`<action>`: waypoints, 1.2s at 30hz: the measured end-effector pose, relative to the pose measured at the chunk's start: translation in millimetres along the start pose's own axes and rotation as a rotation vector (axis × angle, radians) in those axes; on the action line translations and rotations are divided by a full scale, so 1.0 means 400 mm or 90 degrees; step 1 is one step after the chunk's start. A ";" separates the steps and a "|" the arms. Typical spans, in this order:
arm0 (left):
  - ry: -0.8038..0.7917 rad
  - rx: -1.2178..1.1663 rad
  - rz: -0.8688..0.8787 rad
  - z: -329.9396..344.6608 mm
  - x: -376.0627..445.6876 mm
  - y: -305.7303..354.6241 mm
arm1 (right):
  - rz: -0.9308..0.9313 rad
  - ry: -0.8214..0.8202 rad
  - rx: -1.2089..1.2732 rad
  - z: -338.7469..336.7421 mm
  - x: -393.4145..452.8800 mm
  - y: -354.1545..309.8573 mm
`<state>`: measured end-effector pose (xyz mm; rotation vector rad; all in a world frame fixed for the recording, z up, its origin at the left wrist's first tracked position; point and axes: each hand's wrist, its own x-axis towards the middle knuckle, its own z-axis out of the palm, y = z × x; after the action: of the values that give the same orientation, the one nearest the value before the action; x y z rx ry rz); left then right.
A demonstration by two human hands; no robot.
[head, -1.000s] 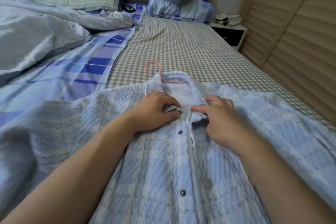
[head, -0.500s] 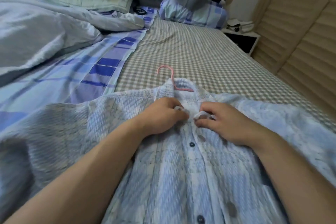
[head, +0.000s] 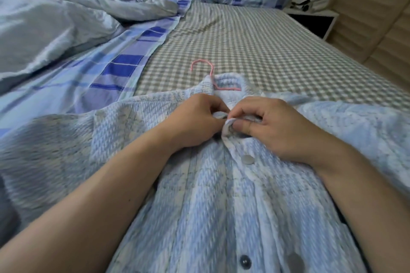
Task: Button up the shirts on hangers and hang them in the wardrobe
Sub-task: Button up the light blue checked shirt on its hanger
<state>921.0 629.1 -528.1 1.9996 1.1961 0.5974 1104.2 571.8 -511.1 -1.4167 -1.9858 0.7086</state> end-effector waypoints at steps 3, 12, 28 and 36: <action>-0.044 -0.069 -0.022 -0.018 -0.003 0.002 | 0.032 0.012 -0.034 0.002 -0.003 0.005; -0.058 -0.253 -0.038 -0.046 -0.020 -0.012 | -0.139 0.094 -0.022 0.014 -0.040 0.027; -0.027 -0.233 0.110 -0.055 -0.047 -0.024 | -0.295 0.270 -0.274 0.052 -0.030 0.040; 0.008 -0.006 0.181 -0.049 -0.065 0.008 | -0.075 0.205 -0.131 0.046 -0.040 0.028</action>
<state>897.3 611.9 -514.0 2.1784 0.9192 0.7537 1102.2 558.3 -534.1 -1.4126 -1.9050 0.2113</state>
